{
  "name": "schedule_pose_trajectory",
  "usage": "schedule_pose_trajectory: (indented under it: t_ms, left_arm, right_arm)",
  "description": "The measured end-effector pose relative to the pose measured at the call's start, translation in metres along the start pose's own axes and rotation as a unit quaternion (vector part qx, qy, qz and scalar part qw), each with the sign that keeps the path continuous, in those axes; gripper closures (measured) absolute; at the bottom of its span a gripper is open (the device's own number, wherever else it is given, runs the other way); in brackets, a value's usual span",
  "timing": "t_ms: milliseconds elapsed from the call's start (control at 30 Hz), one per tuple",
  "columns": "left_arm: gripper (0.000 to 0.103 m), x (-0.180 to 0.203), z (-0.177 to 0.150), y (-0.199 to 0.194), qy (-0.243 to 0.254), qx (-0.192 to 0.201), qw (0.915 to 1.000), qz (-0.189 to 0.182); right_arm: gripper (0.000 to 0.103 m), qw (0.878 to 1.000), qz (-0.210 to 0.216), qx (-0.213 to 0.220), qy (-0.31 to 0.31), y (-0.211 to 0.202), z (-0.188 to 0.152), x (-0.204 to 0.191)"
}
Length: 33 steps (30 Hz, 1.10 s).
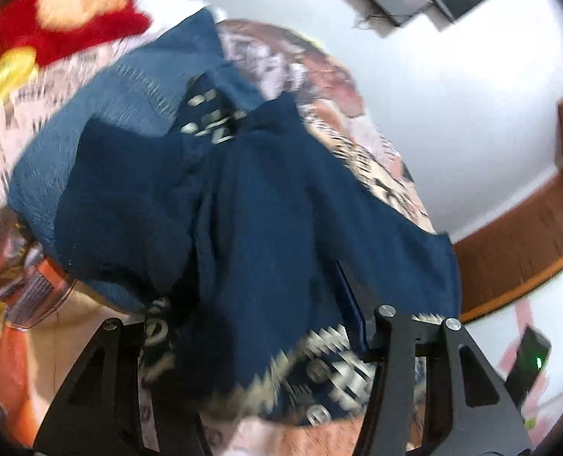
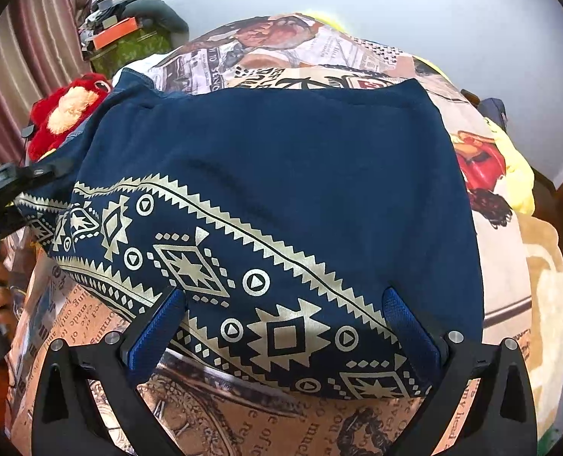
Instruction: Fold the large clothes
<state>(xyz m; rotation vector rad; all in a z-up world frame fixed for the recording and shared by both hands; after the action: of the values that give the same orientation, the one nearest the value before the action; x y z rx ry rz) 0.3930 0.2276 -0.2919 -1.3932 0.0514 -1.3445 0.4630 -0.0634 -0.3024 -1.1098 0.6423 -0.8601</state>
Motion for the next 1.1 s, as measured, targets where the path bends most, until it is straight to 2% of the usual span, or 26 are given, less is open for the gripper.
schedule_pose_trajectory:
  t_ms: [67,100,133,200,233,300,433,533,633,733,933,1000,1100]
  left_arm:
    - [0.050,-0.013,0.004,0.002,-0.012,0.008,0.9996,-0.022]
    - [0.054,-0.013,0.004,0.001,-0.013,0.010,0.9995,-0.026]
    - [0.058,-0.015,0.007,-0.001,-0.010,0.011,0.9997,-0.020]
    - [0.085,-0.010,0.007,-0.010,0.013,0.021,0.9994,0.023]
    - [0.086,-0.006,0.008,-0.014,0.029,0.025,0.9983,0.044]
    - [0.091,0.000,0.008,-0.023,0.045,0.041,0.9969,0.050]
    - [0.094,0.021,0.020,-0.052,0.064,0.080,0.9938,0.044]
    - [0.094,0.041,0.029,-0.075,0.068,0.105,0.9916,0.031]
    - [0.094,0.066,0.037,-0.091,0.091,0.130,0.9866,0.038]
    - [0.094,0.084,0.041,-0.095,0.110,0.138,0.9827,0.054]
    - [0.095,0.116,0.041,-0.064,0.150,0.100,0.9796,0.089]
    - [0.095,0.132,0.038,-0.054,0.168,0.094,0.9771,0.090]
    - [0.095,0.165,0.033,-0.042,0.195,0.087,0.9737,0.081]
  right_arm:
    - [0.000,1.000,-0.002,0.000,-0.003,0.000,-0.002,0.000]
    - [0.000,1.000,-0.004,0.000,-0.005,0.000,-0.003,0.001]
    - [0.000,1.000,-0.005,-0.002,-0.007,-0.001,-0.003,0.001]
    - [0.000,1.000,-0.011,-0.007,-0.012,-0.004,-0.003,0.003]
    - [0.000,1.000,-0.013,-0.008,-0.014,-0.006,-0.002,0.004]
    - [0.000,1.000,-0.021,-0.002,-0.015,-0.016,0.002,0.007]
    - [0.000,0.999,-0.025,0.040,-0.010,-0.045,0.020,0.007]
    - [0.000,0.997,-0.005,0.072,0.000,-0.061,0.040,-0.004]
    - [0.000,0.996,0.016,0.084,0.019,-0.058,0.054,-0.022]
    - [0.000,0.996,0.049,0.066,0.023,-0.037,0.061,-0.047]
    - [0.000,0.998,0.060,0.014,0.026,0.017,0.050,-0.075]
    - [0.000,0.998,0.063,0.010,0.010,0.019,0.047,-0.075]
    - [0.000,0.995,0.095,-0.023,-0.007,0.009,0.039,-0.065]
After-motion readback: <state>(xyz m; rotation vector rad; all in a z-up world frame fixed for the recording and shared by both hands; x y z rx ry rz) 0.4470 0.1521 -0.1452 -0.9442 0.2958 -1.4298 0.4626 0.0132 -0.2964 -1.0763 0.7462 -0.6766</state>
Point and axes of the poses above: each gripper's, at about its wrist camera, not at the fingertips, and y roughly the way its jaws point, x to its right, z to its top, the point moved 4 cm from there along y, roughly the way its jaws point, and after that the axes turned 13 degrees about -x, right-handed, at the moved point
